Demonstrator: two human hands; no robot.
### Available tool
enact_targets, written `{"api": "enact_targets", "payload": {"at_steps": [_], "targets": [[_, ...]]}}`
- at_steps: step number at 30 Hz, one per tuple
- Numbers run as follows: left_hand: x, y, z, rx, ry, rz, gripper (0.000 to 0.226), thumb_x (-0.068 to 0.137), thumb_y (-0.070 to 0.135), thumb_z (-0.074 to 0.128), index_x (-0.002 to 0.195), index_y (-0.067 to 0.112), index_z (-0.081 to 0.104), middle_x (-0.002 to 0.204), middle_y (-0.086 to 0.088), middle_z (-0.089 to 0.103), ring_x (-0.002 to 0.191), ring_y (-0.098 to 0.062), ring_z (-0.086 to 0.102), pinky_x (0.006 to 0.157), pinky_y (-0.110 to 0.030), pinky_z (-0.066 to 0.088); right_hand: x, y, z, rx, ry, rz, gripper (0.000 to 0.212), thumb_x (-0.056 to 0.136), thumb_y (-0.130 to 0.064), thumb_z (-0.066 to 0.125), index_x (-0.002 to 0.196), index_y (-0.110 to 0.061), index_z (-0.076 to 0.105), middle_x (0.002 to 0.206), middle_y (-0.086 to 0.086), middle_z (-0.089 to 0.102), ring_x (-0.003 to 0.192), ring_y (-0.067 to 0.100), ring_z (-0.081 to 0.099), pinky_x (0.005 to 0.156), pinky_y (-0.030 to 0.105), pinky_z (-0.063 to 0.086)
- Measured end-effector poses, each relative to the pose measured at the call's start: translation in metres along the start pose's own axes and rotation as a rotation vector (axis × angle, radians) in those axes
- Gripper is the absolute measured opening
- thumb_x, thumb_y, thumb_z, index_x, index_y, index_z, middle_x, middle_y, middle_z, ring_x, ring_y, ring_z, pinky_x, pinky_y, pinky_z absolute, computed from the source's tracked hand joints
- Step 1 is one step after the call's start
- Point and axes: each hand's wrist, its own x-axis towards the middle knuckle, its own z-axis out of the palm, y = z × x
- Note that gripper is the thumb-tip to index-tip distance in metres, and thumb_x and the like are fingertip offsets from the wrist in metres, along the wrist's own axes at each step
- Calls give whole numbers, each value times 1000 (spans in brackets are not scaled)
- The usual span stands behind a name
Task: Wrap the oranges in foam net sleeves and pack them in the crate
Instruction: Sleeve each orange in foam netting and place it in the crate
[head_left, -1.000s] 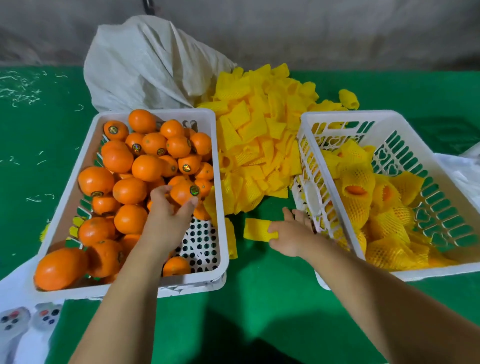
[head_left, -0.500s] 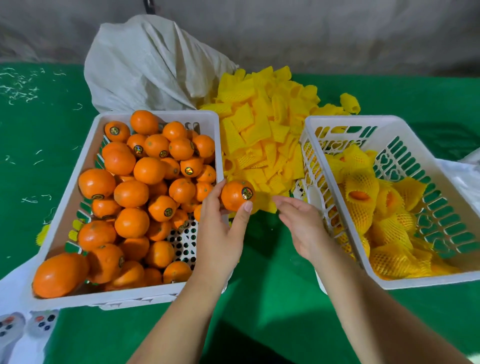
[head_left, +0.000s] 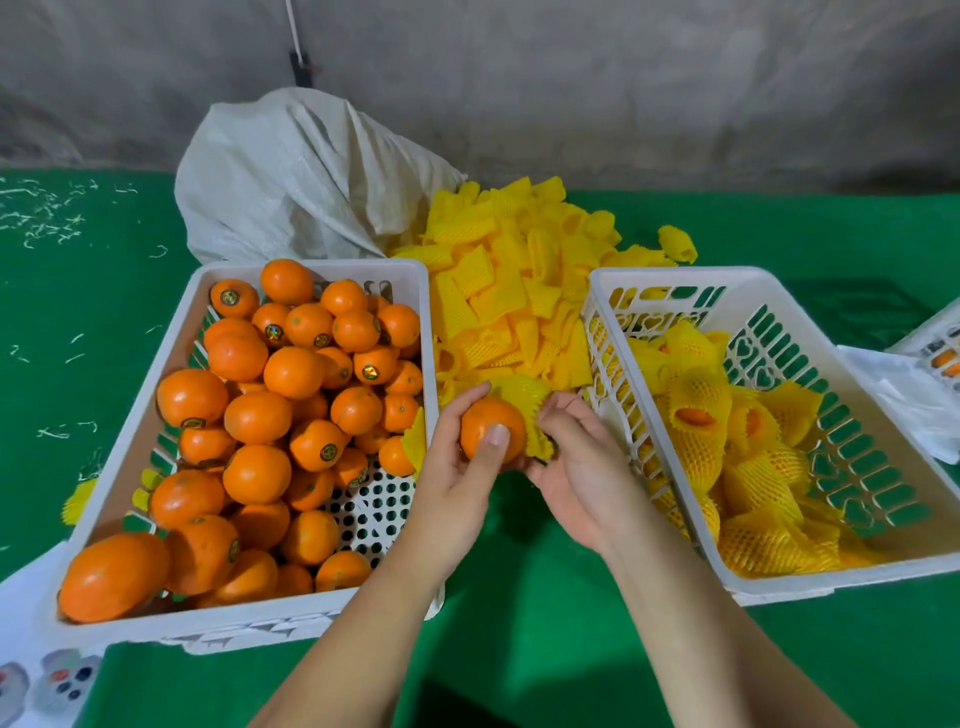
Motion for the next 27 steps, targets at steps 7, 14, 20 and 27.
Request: {"api": "enact_targets", "payload": {"at_steps": [7, 14, 20, 27], "targets": [[-3, 4, 0, -195, 36, -35, 68, 96, 48, 70, 156, 37, 42, 147, -1, 59, 127, -23, 65, 94, -39, 60, 0, -1, -4, 30, -47, -45, 37, 100, -4, 54, 135, -14, 61, 128, 16, 71, 111, 30, 71, 81, 41, 60], [-5, 7, 1, -184, -16, -84, 55, 89, 55, 76, 135, 28, 66, 124, 5, 73, 101, -28, 75, 84, -39, 63, 3, 4, -13, -464, 256, -162, 29, 102, -17, 52, 110, -30, 77, 108, -3, 78, 105, 24, 72, 95, 48, 59], [-4, 10, -9, -180, -409, -262, 63, 82, 54, 82, 137, 27, 70, 133, -5, 69, 96, -24, 74, 82, -32, 59, 6, 4, -8, -863, 315, -290, 11, 89, -26, 57, 93, -36, 58, 99, -17, 58, 90, 10, 60, 73, 31, 49], [0, 0, 0, -302, -8, -187, 40, 84, 64, 67, 82, 26, 81, 71, 2, 64, 59, -12, 51, 63, -21, 49, 3, -2, -17, -849, 132, -270, 27, 97, -12, 67, 99, -39, 70, 97, -6, 75, 92, 16, 72, 84, 48, 60]]}}
